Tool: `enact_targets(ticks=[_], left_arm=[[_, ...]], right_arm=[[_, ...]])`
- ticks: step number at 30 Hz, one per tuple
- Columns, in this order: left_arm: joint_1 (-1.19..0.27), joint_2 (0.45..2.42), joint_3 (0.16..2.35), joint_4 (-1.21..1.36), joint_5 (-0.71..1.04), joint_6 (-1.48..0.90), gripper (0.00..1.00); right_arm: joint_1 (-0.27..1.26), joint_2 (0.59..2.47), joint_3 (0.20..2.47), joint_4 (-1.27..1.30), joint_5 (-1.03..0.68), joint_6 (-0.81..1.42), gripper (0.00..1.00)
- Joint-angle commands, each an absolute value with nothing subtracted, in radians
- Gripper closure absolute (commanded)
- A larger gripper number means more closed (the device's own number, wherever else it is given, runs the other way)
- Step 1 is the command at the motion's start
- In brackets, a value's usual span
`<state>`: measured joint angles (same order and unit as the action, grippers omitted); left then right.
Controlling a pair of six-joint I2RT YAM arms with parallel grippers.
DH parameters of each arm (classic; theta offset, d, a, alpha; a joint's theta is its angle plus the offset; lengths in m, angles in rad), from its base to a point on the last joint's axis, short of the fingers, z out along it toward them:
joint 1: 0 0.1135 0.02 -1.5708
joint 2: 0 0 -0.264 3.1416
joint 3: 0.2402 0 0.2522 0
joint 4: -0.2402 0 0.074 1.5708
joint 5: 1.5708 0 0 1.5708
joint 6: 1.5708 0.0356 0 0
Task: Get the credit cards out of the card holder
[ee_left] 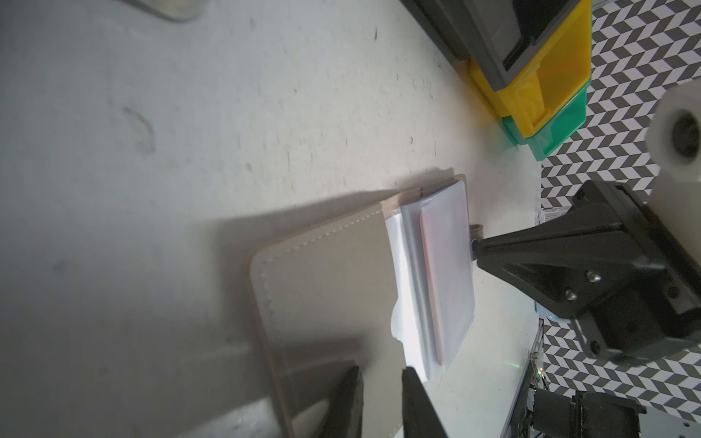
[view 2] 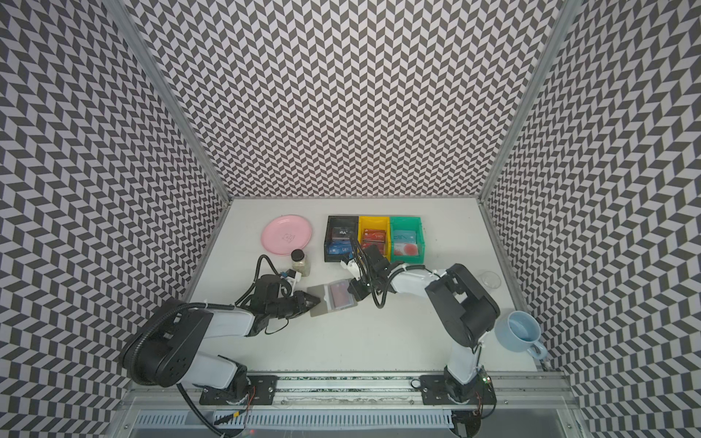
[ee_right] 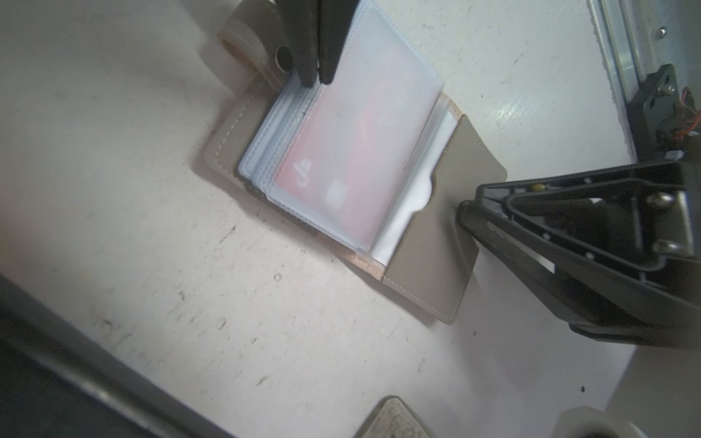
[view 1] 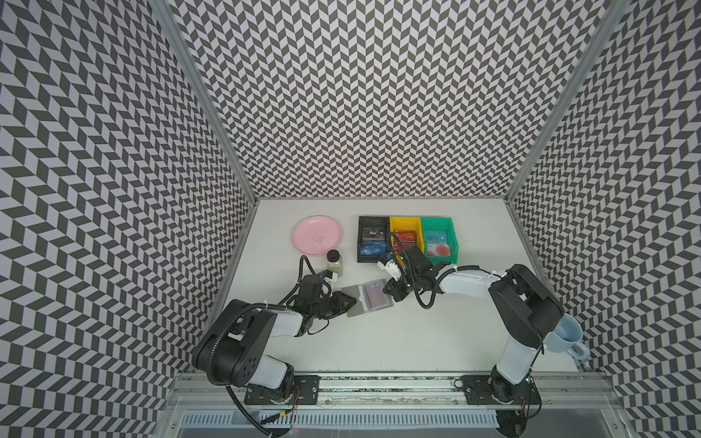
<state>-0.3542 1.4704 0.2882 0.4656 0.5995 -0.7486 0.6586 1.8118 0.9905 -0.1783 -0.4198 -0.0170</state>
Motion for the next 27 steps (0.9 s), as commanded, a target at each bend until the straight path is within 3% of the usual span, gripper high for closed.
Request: enact_targets(ticks=[1,27], left_arm=[[-0.360,1.488,0.281,0.462,0.587,-0.733,0.78],[-0.359,1.517,0.267,0.497,0.589,-0.739,0.78]], right_arm=[[0.658,1.835,1.017,-0.144,-0.430,-0.015,0.99],[0.670,1.881,1.018,-0.122,-0.476,0.000,1.00]])
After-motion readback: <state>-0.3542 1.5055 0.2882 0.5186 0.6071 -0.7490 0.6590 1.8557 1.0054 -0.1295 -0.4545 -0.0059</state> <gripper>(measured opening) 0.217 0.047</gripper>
